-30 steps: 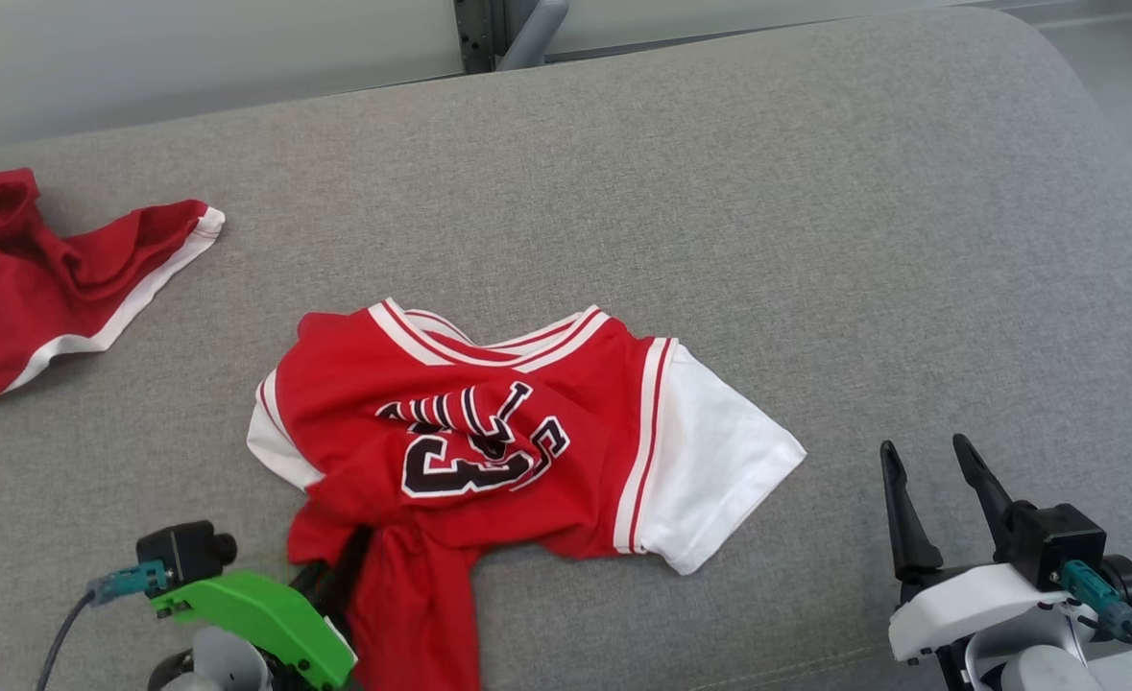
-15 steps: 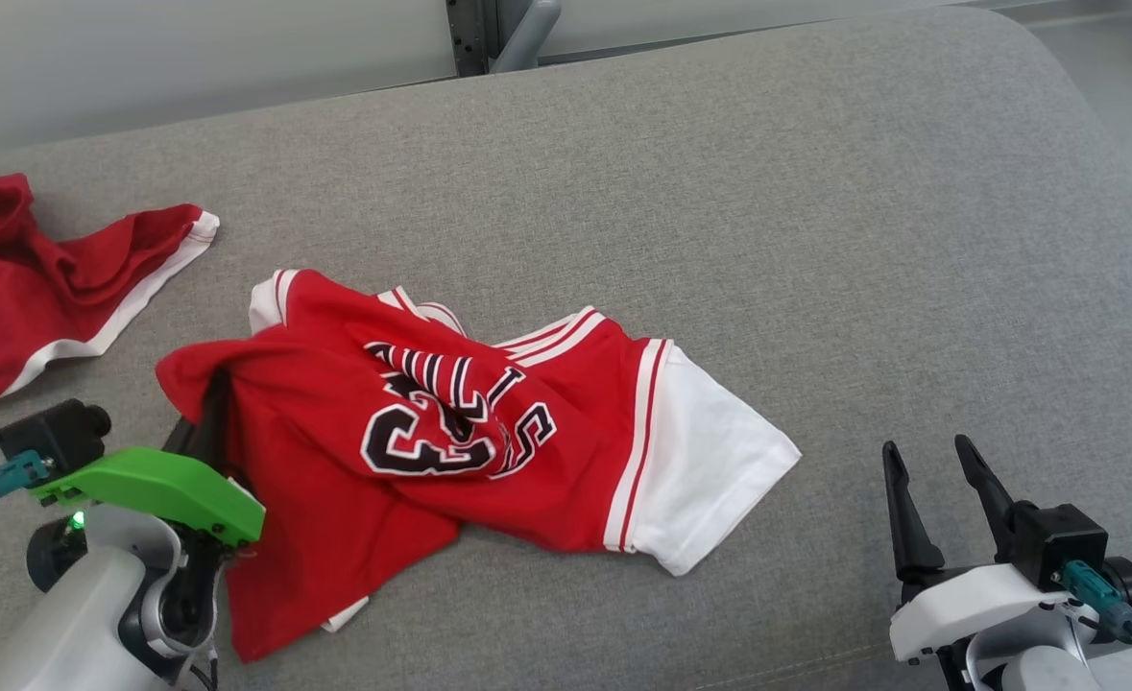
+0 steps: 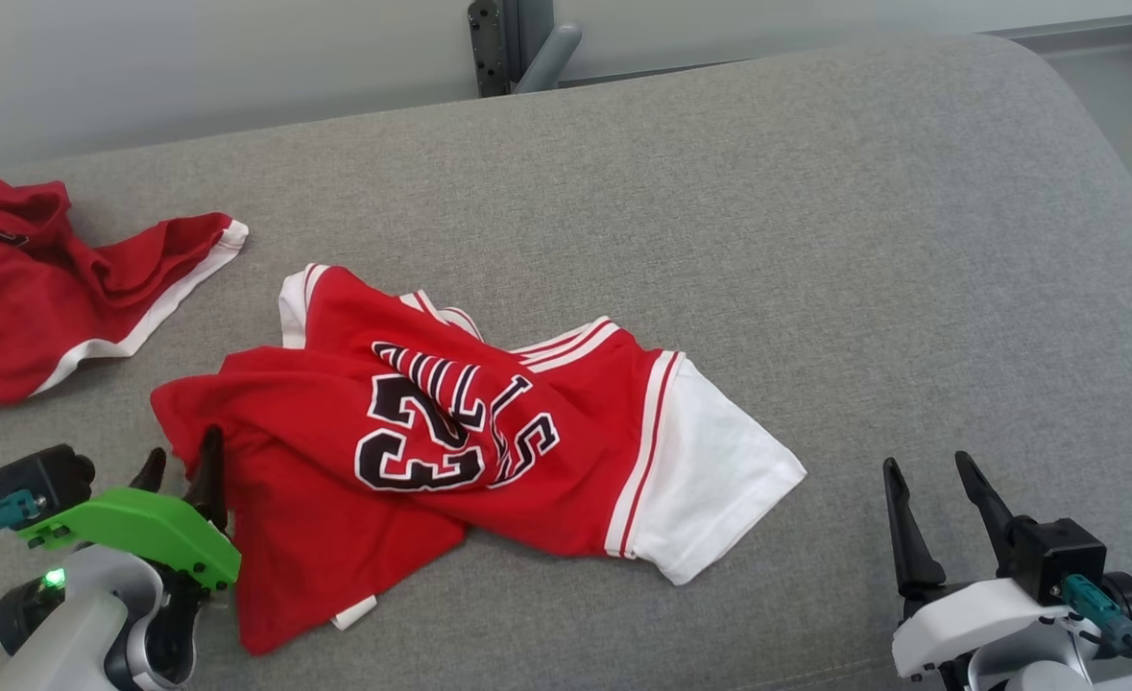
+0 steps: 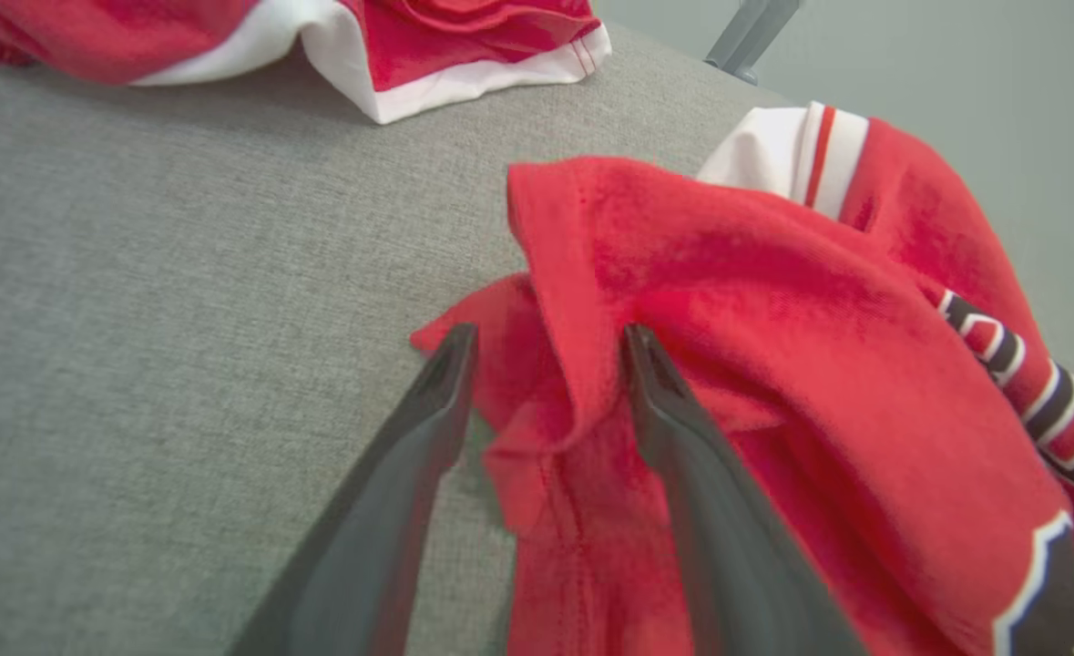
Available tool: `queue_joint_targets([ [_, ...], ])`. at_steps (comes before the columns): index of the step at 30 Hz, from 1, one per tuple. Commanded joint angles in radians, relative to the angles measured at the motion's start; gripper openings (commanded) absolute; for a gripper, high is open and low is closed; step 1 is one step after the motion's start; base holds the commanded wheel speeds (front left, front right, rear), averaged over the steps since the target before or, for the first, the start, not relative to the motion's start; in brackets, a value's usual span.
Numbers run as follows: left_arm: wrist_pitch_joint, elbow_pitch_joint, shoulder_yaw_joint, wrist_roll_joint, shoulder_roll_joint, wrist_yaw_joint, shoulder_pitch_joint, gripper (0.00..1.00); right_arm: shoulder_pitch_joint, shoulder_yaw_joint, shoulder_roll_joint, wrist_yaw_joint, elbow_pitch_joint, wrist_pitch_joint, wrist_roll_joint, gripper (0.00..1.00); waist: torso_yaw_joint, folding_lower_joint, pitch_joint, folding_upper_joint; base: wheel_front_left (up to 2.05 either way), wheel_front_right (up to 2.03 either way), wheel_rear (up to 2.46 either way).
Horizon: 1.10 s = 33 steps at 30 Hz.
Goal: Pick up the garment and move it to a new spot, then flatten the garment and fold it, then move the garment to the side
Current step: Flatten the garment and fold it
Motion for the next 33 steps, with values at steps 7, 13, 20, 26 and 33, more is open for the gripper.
queue_joint_targets([
  [7,-0.113,-0.119,0.075,0.113,0.012,0.081,0.101,1.00,0.025,-0.020,-0.018,-0.001,-0.034,-0.003,-0.017,1.00,0.062,0.0000,-0.015,0.0006,0.00,0.00,0.00],
  [13,-0.114,-0.365,0.287,0.396,-0.088,0.131,0.291,1.00,0.015,-0.042,-0.033,-0.001,-0.101,-0.003,-0.031,1.00,0.123,0.0000,-0.044,0.0006,0.00,0.00,0.00],
  [20,-0.114,-0.487,0.405,0.704,-0.235,0.033,0.519,1.00,0.033,-0.054,-0.051,-0.001,-0.116,-0.003,-0.035,1.00,0.160,0.0000,-0.115,0.0006,0.00,0.00,0.00],
  [26,-0.114,-0.476,0.486,0.870,-0.323,-0.082,0.614,1.00,0.052,-0.043,-0.050,-0.001,-0.056,-0.003,-0.045,1.00,0.162,0.0000,-0.145,0.0006,0.00,0.00,0.00],
  [33,-0.115,-0.455,0.584,0.962,-0.386,-0.196,0.620,1.00,0.070,-0.041,-0.028,-0.001,-0.004,-0.003,-0.051,1.00,0.155,0.0000,-0.147,0.0006,0.00,0.00,0.00],
])
